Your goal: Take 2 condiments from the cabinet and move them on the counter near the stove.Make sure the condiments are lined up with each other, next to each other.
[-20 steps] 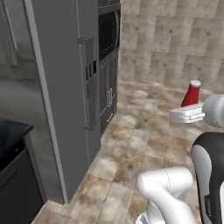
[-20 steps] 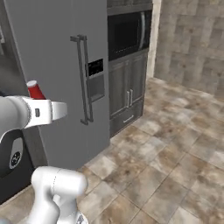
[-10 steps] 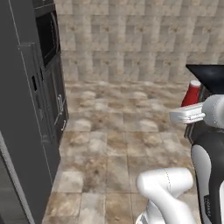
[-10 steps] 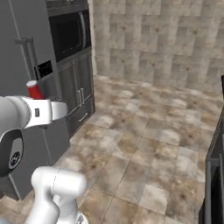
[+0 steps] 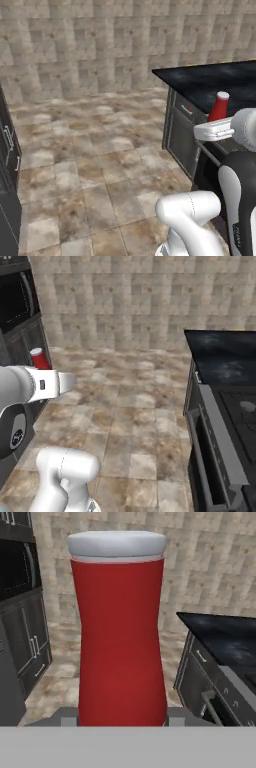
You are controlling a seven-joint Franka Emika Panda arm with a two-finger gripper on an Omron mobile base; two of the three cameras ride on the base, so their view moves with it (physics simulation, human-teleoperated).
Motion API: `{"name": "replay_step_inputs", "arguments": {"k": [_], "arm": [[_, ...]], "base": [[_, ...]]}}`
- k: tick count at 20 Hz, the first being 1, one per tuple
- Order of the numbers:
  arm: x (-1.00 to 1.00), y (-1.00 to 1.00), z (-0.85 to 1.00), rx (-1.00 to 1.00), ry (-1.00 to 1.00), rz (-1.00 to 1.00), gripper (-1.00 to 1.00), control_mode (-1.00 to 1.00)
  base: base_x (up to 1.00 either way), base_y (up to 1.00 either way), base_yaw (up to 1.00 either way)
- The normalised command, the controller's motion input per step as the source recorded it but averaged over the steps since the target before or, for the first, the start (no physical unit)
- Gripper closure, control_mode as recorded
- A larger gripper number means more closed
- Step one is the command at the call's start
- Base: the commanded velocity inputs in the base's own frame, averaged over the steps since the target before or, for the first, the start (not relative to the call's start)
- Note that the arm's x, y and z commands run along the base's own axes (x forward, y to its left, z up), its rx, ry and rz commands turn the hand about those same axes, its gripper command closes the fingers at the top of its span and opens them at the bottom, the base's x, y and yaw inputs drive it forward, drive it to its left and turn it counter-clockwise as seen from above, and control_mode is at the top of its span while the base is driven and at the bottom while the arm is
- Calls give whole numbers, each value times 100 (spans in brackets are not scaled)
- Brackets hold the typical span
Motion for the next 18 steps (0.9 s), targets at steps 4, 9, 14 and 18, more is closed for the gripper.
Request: {"name": "replay_step_inputs", "arguments": {"k": [4, 9, 14, 18], "arm": [[0, 0, 0, 0, 0, 0, 100, 100], [0, 0, 0, 0, 0, 0, 100, 100], [0, 0, 0, 0, 0, 0, 100, 100], [0, 0, 0, 0, 0, 0, 100, 100]], "base": [[-1, 0, -51], [-1, 0, -49], [0, 0, -47], [0, 0, -44]]}}
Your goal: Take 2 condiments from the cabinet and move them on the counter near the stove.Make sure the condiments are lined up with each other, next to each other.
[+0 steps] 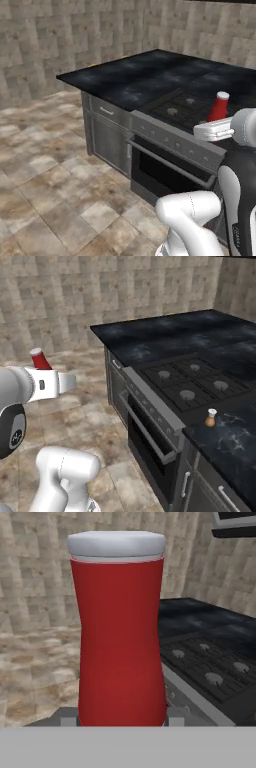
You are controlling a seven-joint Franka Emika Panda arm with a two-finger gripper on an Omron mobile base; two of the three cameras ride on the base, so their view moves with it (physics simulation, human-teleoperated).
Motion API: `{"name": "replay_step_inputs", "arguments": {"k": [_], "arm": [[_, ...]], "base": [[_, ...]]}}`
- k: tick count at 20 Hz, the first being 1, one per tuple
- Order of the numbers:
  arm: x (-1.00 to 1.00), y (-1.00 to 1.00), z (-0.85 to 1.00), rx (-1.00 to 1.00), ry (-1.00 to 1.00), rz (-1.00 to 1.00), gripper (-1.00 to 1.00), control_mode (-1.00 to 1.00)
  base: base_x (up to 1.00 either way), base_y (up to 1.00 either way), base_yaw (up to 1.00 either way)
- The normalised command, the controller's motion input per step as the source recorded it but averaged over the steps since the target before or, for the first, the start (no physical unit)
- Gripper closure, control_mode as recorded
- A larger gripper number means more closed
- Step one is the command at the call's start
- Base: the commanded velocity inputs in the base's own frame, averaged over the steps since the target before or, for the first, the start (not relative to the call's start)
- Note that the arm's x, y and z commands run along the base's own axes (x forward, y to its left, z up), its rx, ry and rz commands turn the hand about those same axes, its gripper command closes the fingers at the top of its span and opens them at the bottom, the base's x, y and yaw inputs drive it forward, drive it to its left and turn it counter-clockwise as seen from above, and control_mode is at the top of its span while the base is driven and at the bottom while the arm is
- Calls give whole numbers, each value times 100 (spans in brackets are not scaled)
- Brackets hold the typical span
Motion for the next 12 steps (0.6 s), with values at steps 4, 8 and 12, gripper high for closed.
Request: {"name": "replay_step_inputs", "arguments": {"k": [4, 8, 12], "arm": [[0, 0, 0, 0, 0, 0, 100, 100], [0, 0, 0, 0, 0, 0, 100, 100], [0, 0, 0, 0, 0, 0, 100, 100]], "base": [[0, 0, -41], [0, 4, -38], [4, 13, -33]]}}
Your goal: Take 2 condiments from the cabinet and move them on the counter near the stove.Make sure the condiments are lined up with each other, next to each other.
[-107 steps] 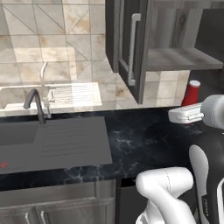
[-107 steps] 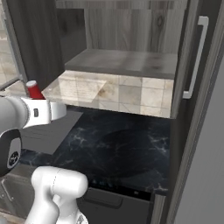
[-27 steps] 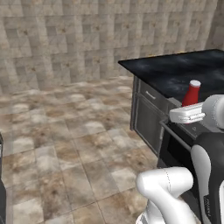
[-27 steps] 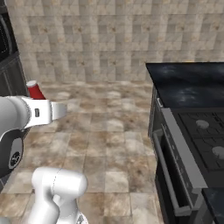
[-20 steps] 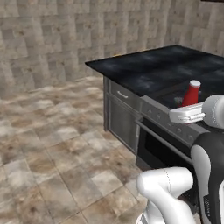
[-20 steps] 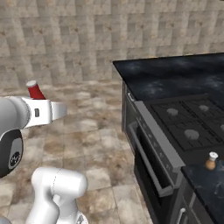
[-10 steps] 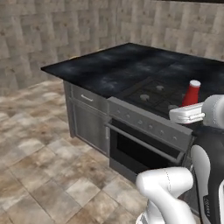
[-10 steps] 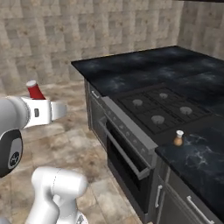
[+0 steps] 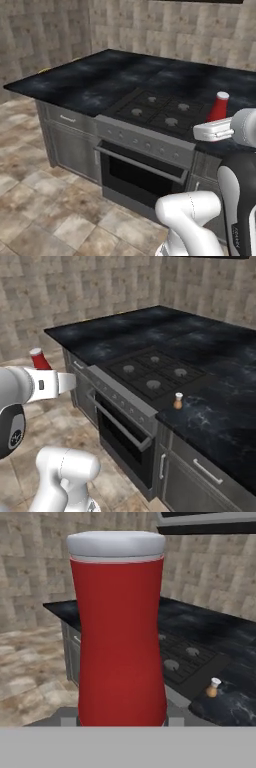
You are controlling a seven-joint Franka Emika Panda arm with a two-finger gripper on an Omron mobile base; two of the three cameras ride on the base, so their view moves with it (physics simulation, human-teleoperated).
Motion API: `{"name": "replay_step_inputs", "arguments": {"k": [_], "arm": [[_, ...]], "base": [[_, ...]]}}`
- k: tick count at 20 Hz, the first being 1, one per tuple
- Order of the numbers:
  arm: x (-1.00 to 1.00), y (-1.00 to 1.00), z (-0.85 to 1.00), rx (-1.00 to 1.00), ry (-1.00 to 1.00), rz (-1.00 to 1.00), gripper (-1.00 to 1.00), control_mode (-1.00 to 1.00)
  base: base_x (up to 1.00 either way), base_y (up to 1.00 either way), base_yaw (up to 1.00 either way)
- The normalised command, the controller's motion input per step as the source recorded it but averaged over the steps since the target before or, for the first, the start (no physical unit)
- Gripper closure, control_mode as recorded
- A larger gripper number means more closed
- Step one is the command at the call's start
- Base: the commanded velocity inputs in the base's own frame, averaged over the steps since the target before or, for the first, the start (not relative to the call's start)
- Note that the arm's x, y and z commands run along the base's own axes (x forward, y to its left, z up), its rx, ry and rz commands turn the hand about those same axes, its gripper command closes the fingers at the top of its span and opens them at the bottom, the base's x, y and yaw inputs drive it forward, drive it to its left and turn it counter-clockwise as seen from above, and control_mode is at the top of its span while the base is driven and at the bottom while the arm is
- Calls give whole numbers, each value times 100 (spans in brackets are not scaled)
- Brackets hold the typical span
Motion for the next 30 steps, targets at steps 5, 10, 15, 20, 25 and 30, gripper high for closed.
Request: {"name": "replay_step_inputs", "arguments": {"k": [5, 10, 15, 20, 25, 30], "arm": [[0, 0, 0, 0, 0, 0, 100, 100], [0, 0, 0, 0, 0, 0, 100, 100], [0, 0, 0, 0, 0, 0, 100, 100], [0, 0, 0, 0, 0, 0, 100, 100], [0, 0, 0, 0, 0, 0, 100, 100], [0, 0, 0, 0, 0, 0, 100, 100]], "base": [[19, 23, -25], [16, 26, -24], [0, 29, -26], [0, 33, -28], [1, 35, -26], [9, 36, -24]]}}
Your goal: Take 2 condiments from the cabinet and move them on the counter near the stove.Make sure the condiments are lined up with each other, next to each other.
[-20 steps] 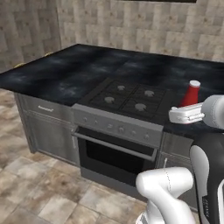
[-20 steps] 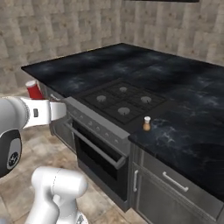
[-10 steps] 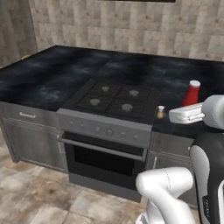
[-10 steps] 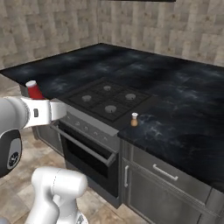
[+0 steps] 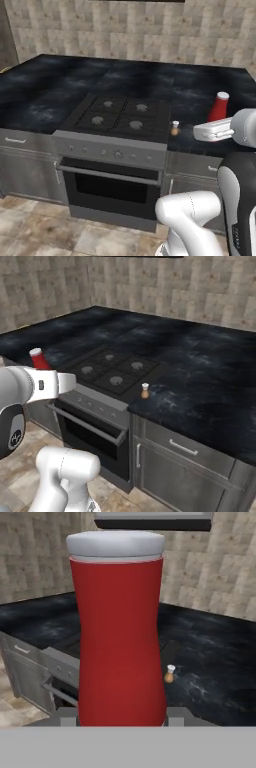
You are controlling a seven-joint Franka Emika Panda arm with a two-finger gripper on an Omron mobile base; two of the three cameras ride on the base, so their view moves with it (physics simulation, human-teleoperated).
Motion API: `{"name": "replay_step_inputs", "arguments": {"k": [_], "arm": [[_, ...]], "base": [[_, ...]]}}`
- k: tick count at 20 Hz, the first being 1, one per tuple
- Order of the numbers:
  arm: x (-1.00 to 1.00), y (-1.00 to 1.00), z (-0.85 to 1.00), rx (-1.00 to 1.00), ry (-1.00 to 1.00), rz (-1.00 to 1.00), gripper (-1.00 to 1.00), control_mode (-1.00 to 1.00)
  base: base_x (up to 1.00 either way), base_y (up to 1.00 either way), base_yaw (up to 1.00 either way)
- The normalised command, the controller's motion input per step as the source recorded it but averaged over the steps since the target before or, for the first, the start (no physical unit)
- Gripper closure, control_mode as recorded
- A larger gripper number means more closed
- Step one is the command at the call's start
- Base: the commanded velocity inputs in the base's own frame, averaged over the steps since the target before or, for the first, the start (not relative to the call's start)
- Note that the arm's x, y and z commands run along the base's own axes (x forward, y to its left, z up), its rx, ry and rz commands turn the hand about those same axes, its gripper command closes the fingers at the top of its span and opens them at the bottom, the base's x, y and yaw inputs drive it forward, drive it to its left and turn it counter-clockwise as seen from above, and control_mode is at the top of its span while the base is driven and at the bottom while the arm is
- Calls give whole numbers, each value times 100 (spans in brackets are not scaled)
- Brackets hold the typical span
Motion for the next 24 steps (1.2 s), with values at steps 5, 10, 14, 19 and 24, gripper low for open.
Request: {"name": "replay_step_inputs", "arguments": {"k": [5, 10, 14, 19, 24], "arm": [[0, 0, 0, 0, 0, 0, 100, 100], [0, 0, 0, 0, 0, 0, 100, 100], [0, 0, 0, 0, 0, 0, 100, 100], [0, 0, 0, 0, 0, 0, 100, 100], [0, 0, 0, 0, 0, 0, 100, 100]], "base": [[24, 57, -21], [17, 56, -18], [15, 32, -16], [15, 17, -19], [17, 15, -23]]}}
